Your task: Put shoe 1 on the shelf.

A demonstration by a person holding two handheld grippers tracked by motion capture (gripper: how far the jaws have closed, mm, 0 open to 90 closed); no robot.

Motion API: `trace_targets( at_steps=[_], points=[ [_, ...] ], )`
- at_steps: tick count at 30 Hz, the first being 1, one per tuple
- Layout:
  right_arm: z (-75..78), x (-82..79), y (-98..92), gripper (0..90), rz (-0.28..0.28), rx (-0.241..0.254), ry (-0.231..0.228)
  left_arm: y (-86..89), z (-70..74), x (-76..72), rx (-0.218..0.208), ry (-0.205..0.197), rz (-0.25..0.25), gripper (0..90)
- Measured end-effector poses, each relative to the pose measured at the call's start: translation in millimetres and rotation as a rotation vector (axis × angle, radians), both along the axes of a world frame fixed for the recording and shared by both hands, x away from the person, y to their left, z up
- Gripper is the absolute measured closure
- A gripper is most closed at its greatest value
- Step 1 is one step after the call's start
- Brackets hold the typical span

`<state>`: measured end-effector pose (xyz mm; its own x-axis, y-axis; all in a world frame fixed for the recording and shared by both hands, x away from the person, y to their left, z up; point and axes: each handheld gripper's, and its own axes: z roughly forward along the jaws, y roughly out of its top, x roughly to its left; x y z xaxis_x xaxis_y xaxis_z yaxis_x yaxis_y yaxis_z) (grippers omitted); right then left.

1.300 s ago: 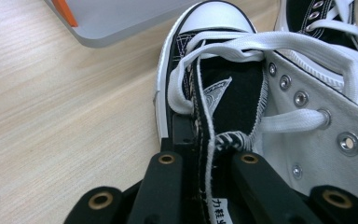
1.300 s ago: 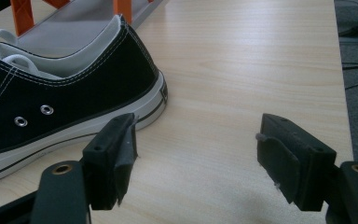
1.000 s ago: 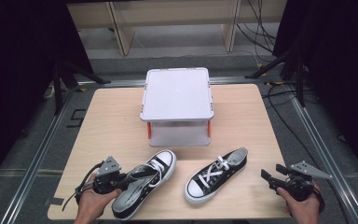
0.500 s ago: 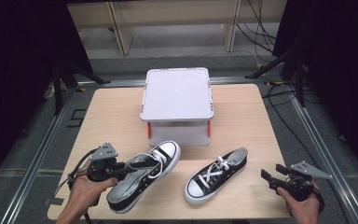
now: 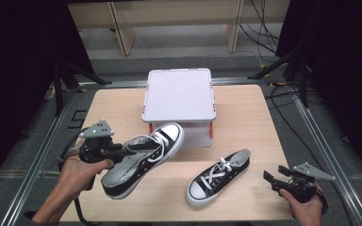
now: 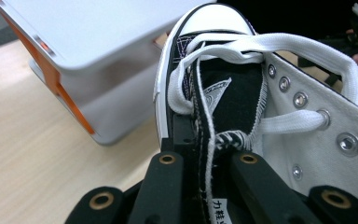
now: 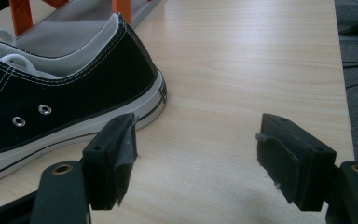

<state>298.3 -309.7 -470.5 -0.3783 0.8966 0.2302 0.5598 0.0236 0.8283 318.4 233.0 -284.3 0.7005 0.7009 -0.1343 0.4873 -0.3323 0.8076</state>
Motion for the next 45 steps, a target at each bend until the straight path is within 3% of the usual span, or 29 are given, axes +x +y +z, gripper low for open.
trace_targets(
  at_steps=[5,6,8,10,12,17,24,26,29,30,32,36,39,43,45],
  points=[
    [-0.3,0.6,-0.7,29.1,-0.005,-0.009,-0.005,-1.9,16.2,16.1,-0.017,-0.004,0.01,85.6],
    [-0.4,0.1,0.4,29.1,-0.004,0.016,0.01,-4.3,19.0,21.1,-0.029,-0.009,0.033,85.6],
    [-0.2,0.2,-0.7,29.1,-0.005,-0.002,0.001,-7.4,22.7,31.4,-0.034,-0.016,0.055,85.6],
    [-0.5,1.0,-0.7,29.1,-0.005,-0.007,-0.015,-7.8,27.5,42.4,-0.006,-0.012,0.063,85.6],
    [-0.4,0.1,0.3,29.1,-0.001,0.017,0.011,-8.6,31.0,54.0,-0.001,-0.016,0.091,85.6],
    [-1.1,1.3,-0.8,29.1,-0.003,-0.005,-0.014,-9.3,37.2,80.2,0.019,-0.007,0.152,85.5],
    [-1.2,1.5,-1.5,29.1,-0.002,0.004,-0.015,-21.3,37.5,119.9,0.017,0.003,0.243,85.5],
    [-1.1,1.5,-2.5,29.1,-0.007,-0.015,-0.013,-25.2,37.3,130.5,0.02,0.004,0.264,85.4],
    [-1.2,1.7,-1.2,29.1,-0.002,0.01,-0.011,-27.8,38.5,144.8,0.032,0.018,0.289,85.4],
    [1.2,0.2,-3.8,29.1,-0.007,-0.042,0.009,-31.2,37.8,149.1,0.019,0.012,0.312,85.4],
    [-0.9,1.6,-0.6,29.1,-0.005,0.004,-0.011,-35.3,38.0,159.0,0.044,0.024,0.333,85.4],
    [0.9,0.1,0.2,29.1,-0.002,0.017,0.002,-44.9,33.1,180.4,0.048,0.044,0.397,85.3],
    [-0.1,1.2,1.0,29.1,0.004,0.03,-0.007,-49.8,30.6,188.8,0.043,0.057,0.421,85.4],
    [0.1,1.6,-0.3,29.1,0.001,-0.004,-0.011,-57.3,24.8,200.9,0.023,0.077,0.463,85.3],
    [-0.2,1.9,1.0,29.1,0.016,0.013,-0.021,-60.9,21.3,205.7,0.015,0.078,0.486,85.3]
  ],
)
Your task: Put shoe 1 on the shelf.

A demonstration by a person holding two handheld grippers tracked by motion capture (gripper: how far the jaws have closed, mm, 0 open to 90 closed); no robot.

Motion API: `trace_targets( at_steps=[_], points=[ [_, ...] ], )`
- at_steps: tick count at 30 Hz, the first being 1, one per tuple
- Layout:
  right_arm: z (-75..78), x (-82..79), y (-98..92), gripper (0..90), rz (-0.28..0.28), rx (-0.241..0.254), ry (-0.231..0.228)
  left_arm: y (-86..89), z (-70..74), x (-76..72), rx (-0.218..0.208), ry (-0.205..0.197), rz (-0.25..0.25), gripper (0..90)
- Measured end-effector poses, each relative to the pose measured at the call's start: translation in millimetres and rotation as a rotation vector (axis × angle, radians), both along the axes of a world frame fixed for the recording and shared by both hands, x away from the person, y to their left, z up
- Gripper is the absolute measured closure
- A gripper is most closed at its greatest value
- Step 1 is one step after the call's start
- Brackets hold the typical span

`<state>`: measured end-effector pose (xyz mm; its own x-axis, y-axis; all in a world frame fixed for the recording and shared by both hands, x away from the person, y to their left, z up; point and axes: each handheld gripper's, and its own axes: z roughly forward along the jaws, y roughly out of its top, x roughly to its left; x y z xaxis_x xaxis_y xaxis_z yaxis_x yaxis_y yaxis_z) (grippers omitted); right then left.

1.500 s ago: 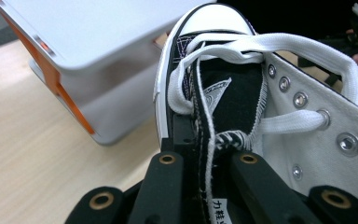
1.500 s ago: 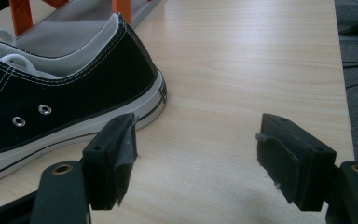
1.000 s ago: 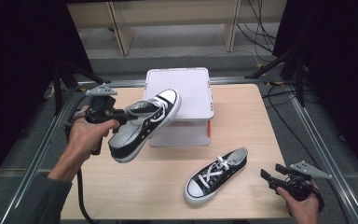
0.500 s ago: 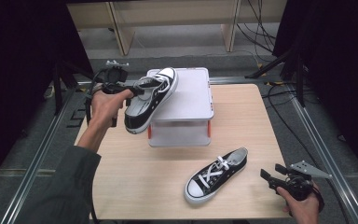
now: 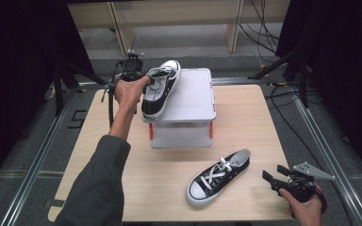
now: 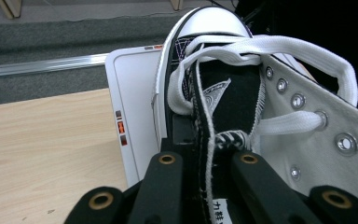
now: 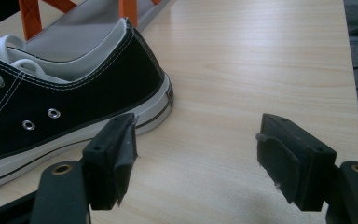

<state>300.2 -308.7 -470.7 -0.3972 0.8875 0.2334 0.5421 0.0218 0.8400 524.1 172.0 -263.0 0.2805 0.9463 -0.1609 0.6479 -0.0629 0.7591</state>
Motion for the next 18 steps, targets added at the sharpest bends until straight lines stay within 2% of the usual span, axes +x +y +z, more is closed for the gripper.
trace_targets(
  at_steps=[5,9,11,15,17,18],
  points=[
    [-0.5,0.1,-1.2,29.0,-0.005,-0.014,-0.002,-7.3,-4.6,9.3,0.004,0.001,0.053,85.3],
    [-0.1,-0.2,0.4,29.0,0.003,0.007,-0.001,-10.8,-7.4,14.5,-0.015,0.005,0.098,85.1],
    [0.6,-0.9,-0.1,29.1,0.001,-0.006,0.005,-12.5,-8.7,16.1,-0.015,0.007,0.116,85.1],
    [-0.5,0.0,-0.5,29.0,-0.002,-0.011,-0.002,-14.7,-13.0,19.3,-0.046,0.013,0.141,84.8],
    [-0.4,-0.2,0.1,29.0,0.003,0.005,-0.001,-16.7,-15.8,20.6,-0.041,0.012,0.139,84.4],
    [0.4,-0.7,-0.4,29.0,0.002,-0.005,0.008,-18.9,-18.3,21.4,-0.067,0.016,0.153,84.1]
  ],
)
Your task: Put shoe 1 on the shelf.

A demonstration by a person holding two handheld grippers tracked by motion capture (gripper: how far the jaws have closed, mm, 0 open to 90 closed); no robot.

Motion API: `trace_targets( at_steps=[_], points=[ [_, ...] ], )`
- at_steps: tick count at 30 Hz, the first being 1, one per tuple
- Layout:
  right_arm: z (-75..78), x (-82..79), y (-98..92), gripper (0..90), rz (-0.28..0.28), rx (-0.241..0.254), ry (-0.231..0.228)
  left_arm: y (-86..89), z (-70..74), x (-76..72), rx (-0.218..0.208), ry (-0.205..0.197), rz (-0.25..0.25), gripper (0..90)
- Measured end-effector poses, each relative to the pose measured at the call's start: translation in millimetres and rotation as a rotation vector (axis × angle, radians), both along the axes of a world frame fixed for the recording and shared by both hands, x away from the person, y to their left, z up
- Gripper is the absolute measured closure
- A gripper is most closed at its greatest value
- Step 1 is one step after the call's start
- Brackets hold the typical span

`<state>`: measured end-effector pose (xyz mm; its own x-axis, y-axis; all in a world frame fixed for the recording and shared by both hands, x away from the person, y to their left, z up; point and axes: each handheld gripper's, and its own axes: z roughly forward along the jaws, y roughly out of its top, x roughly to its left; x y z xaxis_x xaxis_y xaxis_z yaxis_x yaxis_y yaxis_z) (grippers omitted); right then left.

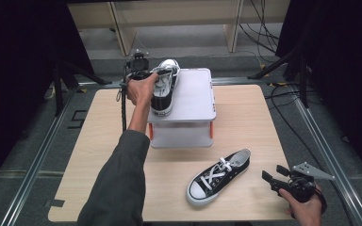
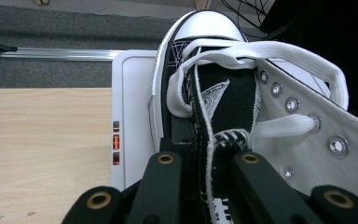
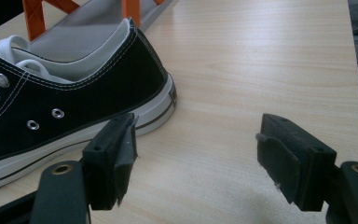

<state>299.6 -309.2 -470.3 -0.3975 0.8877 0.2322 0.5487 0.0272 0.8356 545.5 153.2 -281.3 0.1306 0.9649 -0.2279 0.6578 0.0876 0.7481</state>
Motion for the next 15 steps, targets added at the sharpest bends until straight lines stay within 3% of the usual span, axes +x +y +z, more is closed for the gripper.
trace_targets(
  at_steps=[3,7,9,10,12,15],
  points=[
    [-0.8,0.3,0.6,29.0,0.0,0.015,-0.008,-2.6,-3.4,2.1,-0.005,-0.007,-0.001,82.9],
    [-1.3,0.6,-0.2,29.0,-0.005,0.0,-0.002,-1.9,-3.4,1.5,-0.013,-0.009,0.004,81.1],
    [-0.6,-0.2,1.0,29.0,0.001,0.022,0.006,-0.8,-3.8,0.9,-0.015,-0.013,-0.003,80.3],
    [-0.2,-0.2,-0.7,29.0,-0.001,-0.014,0.002,-1.4,-3.6,0.8,-0.009,-0.011,-0.003,80.0],
    [-0.2,-0.9,0.1,29.0,0.014,0.02,0.027,-2.5,-2.9,0.1,0.0,-0.015,-0.005,80.1],
    [-1.1,-0.2,0.5,29.0,-0.008,0.008,0.007,-3.8,-2.2,-0.7,0.006,-0.031,0.017,81.3]
  ],
)
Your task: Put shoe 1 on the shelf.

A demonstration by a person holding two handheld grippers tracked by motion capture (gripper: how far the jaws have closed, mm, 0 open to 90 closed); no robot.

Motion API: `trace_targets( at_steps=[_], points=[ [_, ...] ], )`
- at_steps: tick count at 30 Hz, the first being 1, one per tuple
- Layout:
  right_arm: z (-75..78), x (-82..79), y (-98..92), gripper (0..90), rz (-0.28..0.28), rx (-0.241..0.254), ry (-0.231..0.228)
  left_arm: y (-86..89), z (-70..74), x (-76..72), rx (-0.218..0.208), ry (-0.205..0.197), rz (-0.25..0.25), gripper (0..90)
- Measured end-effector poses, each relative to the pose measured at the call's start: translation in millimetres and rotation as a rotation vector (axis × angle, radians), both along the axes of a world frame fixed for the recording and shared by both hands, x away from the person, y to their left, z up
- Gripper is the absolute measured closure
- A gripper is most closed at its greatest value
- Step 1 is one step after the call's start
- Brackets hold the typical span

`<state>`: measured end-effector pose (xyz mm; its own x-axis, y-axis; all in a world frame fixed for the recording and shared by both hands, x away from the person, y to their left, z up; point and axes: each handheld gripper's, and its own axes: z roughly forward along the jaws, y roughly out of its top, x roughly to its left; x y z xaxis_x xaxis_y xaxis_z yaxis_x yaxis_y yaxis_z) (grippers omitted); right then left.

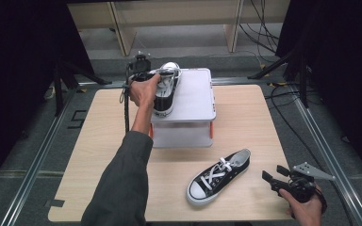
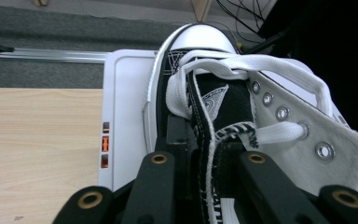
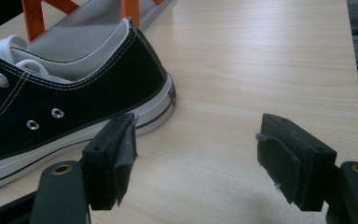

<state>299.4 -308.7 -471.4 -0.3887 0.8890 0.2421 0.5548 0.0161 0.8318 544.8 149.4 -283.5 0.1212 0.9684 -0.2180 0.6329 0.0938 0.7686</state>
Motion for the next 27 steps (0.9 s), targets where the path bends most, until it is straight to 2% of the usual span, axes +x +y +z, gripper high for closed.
trace_targets(
  at_steps=[4,6,8,9,10,11,15,17,18,20,21,25,26,27],
  points=[
    [0.5,0.0,-0.9,29.0,0.003,-0.015,-0.002,-2.5,-0.9,0.1,-0.003,-0.005,0.005,81.1],
    [0.1,0.0,-0.1,29.0,0.002,-0.001,0.002,-2.4,-0.8,-0.4,-0.005,-0.001,-0.001,80.1],
    [0.2,-0.2,0.5,29.0,0.002,0.006,0.006,-2.1,0.9,-0.5,-0.034,-0.008,-0.004,73.2],
    [0.3,-0.3,0.4,29.0,0.003,0.005,0.007,-1.5,2.8,-1.3,-0.031,-0.009,-0.012,69.2],
    [1.0,-0.4,-1.0,29.0,0.004,-0.018,0.004,-1.9,4.3,-1.6,-0.027,-0.007,-0.015,66.2],
    [1.1,-0.2,-0.7,29.0,0.011,-0.006,-0.006,-0.1,5.9,-2.1,-0.017,0.011,-0.039,63.8],
    [1.1,-0.4,-0.7,29.0,0.006,-0.008,-0.004,5.0,11.5,-4.8,-0.008,0.037,-0.075,54.5],
    [-0.1,0.2,-0.5,29.0,-0.002,-0.007,-0.004,7.4,14.3,-7.3,-0.011,0.026,-0.089,52.6],
    [0.3,-1.0,1.5,29.0,-0.014,0.019,0.019,9.6,16.8,-9.3,-0.011,0.029,-0.105,51.9],
    [1.1,-2.0,1.7,29.0,-0.022,0.018,0.034,13.7,20.7,-12.2,-0.018,0.032,-0.135,50.0],
    [0.0,-0.3,-0.1,29.0,-0.008,0.001,0.007,15.9,22.4,-14.1,-0.027,0.027,-0.147,49.2],
    [0.5,-0.6,0.1,29.0,-0.005,0.027,0.008,26.0,29.7,-25.8,-0.017,0.013,-0.196,46.1],
    [0.5,-0.7,0.0,29.0,-0.006,0.027,0.006,28.8,32.2,-30.0,-0.018,0.005,-0.207,45.4],
    [0.6,-0.3,-1.2,29.1,-0.005,0.006,-0.011,31.2,34.7,-34.5,-0.019,-0.004,-0.219,44.9]
  ],
)
